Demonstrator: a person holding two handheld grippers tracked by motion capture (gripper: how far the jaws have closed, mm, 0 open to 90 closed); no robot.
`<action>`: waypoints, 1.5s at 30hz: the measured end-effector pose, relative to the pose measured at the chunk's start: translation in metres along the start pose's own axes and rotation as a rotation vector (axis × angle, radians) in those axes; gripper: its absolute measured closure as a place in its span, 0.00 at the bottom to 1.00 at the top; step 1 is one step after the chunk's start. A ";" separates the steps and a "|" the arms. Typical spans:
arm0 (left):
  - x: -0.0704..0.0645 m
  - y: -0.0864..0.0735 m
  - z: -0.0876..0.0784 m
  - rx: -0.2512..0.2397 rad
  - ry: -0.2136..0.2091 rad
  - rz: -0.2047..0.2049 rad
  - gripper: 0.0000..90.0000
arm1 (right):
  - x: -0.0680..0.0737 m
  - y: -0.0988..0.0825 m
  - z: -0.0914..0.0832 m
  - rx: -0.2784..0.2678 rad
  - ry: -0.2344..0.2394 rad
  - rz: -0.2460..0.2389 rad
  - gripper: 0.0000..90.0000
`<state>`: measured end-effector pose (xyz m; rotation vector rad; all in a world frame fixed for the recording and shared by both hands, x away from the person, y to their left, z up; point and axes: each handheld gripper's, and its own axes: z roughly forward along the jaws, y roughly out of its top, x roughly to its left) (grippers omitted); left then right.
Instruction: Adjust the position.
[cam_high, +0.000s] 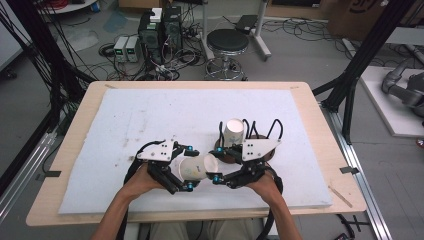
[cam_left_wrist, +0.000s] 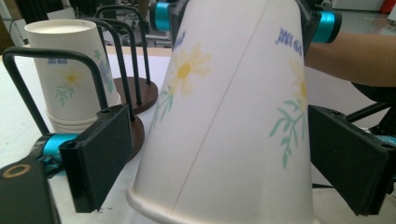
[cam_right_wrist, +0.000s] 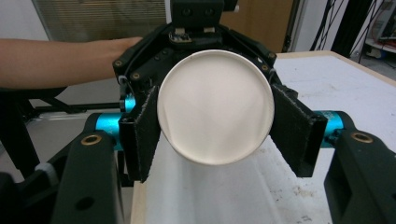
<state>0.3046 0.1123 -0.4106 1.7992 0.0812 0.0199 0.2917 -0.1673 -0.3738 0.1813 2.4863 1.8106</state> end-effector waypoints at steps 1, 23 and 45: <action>0.000 -0.001 0.000 0.000 -0.001 -0.006 0.12 | 0.000 0.000 0.000 0.001 0.001 0.000 0.42; -0.002 -0.003 -0.005 0.014 -0.017 0.022 0.31 | 0.000 -0.001 0.004 0.013 0.004 0.052 0.16; -0.002 0.035 -0.029 0.460 0.004 0.045 0.31 | 0.003 0.021 0.017 0.482 -0.007 -0.016 0.16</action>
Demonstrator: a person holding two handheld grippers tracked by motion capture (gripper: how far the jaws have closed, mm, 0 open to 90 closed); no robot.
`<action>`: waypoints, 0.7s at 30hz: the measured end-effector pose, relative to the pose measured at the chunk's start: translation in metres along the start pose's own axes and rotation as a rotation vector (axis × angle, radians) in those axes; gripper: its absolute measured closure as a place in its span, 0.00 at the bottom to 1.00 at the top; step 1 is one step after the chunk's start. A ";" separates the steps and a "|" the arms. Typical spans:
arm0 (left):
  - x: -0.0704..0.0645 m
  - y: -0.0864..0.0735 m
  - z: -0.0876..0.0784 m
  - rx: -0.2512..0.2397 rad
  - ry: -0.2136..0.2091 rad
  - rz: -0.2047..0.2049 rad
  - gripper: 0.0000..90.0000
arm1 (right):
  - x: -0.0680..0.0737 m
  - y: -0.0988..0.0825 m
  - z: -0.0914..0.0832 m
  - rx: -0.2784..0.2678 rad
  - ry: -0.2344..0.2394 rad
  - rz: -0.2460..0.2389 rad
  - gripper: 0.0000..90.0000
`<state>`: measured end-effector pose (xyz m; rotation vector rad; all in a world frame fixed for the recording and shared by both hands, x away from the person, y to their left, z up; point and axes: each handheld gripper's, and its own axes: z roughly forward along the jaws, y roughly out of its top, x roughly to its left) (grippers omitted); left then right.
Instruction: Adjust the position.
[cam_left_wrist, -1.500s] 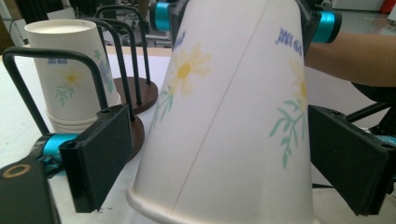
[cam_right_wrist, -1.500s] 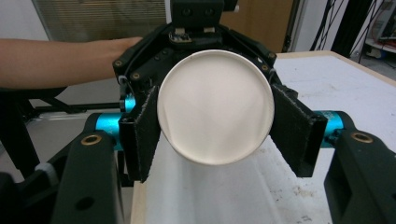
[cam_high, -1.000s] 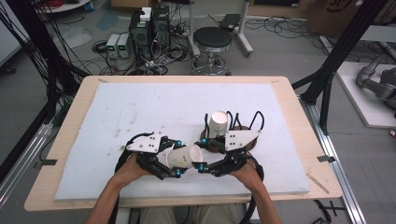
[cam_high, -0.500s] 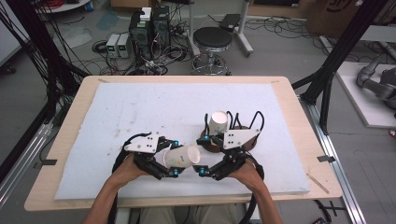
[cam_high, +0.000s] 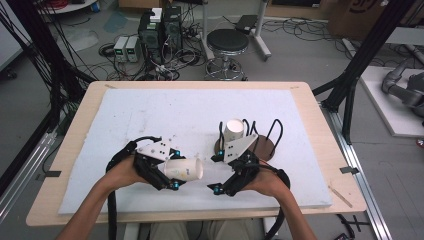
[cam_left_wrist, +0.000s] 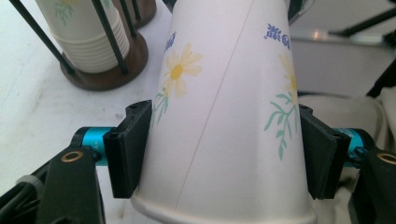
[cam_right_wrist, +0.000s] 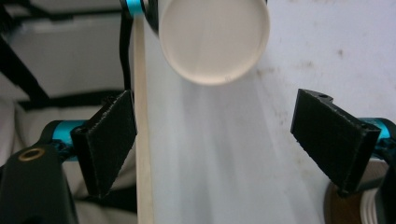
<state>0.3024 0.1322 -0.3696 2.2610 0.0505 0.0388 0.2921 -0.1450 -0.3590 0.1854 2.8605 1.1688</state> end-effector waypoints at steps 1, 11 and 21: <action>0.000 0.002 -0.001 0.030 -0.002 0.007 0.31 | -0.001 0.003 0.000 0.032 -0.004 -0.009 0.16; 0.002 0.020 -0.003 0.192 -0.020 0.024 0.31 | -0.006 0.023 0.003 0.279 -0.003 -0.042 0.17; 0.004 0.031 0.013 0.231 -0.034 0.039 0.31 | -0.008 0.035 0.011 0.323 0.011 -0.057 0.17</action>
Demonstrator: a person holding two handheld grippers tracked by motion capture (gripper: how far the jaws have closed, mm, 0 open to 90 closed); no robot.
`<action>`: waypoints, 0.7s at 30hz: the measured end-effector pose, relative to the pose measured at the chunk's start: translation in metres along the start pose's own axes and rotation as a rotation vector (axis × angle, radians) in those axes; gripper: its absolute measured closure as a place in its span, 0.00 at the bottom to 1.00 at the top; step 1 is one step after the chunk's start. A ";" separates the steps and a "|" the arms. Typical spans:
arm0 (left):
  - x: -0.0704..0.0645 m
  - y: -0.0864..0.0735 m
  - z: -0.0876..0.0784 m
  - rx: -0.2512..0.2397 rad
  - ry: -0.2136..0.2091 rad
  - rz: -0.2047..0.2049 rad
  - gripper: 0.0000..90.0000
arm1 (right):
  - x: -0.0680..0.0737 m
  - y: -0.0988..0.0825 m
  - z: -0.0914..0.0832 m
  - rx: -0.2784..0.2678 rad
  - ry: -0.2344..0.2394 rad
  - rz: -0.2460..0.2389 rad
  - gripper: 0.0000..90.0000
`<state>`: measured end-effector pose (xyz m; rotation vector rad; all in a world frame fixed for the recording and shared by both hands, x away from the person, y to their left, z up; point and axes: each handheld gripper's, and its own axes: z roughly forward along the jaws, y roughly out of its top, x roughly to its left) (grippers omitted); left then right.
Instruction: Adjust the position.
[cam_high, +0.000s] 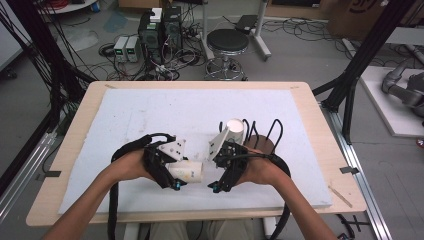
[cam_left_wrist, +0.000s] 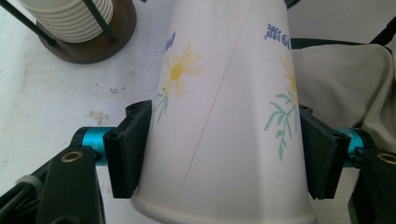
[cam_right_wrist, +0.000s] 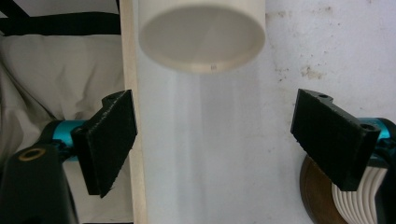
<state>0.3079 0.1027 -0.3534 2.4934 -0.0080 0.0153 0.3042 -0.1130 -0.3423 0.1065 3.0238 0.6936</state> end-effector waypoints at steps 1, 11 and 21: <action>0.000 0.002 0.001 0.001 0.000 0.001 0.31 | -0.001 0.001 0.000 0.000 -0.005 0.000 0.17; 0.001 0.009 0.010 0.002 -0.009 -0.003 0.31 | -0.001 0.009 0.004 -0.003 0.008 -0.013 0.17; 0.002 0.011 0.012 0.011 -0.014 0.006 0.31 | 0.000 0.013 0.007 -0.008 0.031 -0.033 0.33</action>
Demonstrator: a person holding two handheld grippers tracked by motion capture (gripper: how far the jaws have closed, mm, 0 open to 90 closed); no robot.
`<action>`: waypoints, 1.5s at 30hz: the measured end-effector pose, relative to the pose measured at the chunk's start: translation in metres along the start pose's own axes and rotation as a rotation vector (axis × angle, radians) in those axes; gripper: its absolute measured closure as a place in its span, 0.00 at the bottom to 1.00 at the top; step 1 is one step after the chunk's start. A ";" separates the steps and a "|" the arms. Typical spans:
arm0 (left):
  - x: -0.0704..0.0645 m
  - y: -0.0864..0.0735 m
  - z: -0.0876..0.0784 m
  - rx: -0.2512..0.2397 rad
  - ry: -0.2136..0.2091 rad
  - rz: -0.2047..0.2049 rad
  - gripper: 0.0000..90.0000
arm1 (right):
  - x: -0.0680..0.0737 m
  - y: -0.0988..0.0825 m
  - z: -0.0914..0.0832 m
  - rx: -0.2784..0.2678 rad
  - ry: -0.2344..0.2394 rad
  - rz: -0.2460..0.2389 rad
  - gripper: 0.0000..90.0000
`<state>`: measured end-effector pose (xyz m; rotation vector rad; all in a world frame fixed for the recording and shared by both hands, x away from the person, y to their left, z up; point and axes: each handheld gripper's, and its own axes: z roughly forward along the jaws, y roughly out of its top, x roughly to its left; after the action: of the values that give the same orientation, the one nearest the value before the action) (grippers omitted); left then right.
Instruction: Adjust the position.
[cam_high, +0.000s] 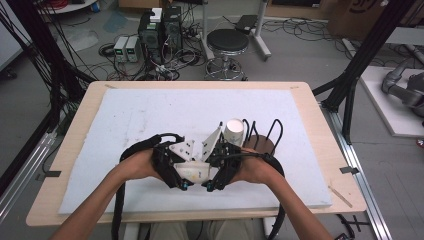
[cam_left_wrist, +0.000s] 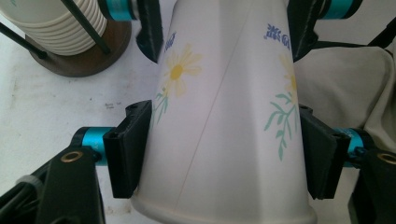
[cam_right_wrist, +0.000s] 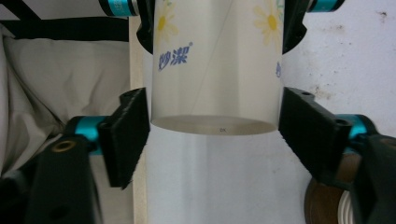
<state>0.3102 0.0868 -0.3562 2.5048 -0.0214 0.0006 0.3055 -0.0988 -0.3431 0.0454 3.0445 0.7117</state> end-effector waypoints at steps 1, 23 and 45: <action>0.000 0.000 0.000 -0.001 0.001 0.001 0.31 | 0.000 0.000 0.001 0.001 0.008 0.001 0.34; 0.002 -0.007 -0.004 -0.108 -0.007 -0.037 0.02 | 0.000 0.001 0.001 0.009 0.002 -0.007 0.41; -0.009 -0.071 -0.029 -0.605 0.143 -0.113 0.03 | 0.005 -0.058 -0.007 -0.398 -0.062 0.077 0.41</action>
<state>0.3028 0.1615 -0.3757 1.8930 0.1565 0.1099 0.2989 -0.1537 -0.3623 0.1753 2.7949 1.2792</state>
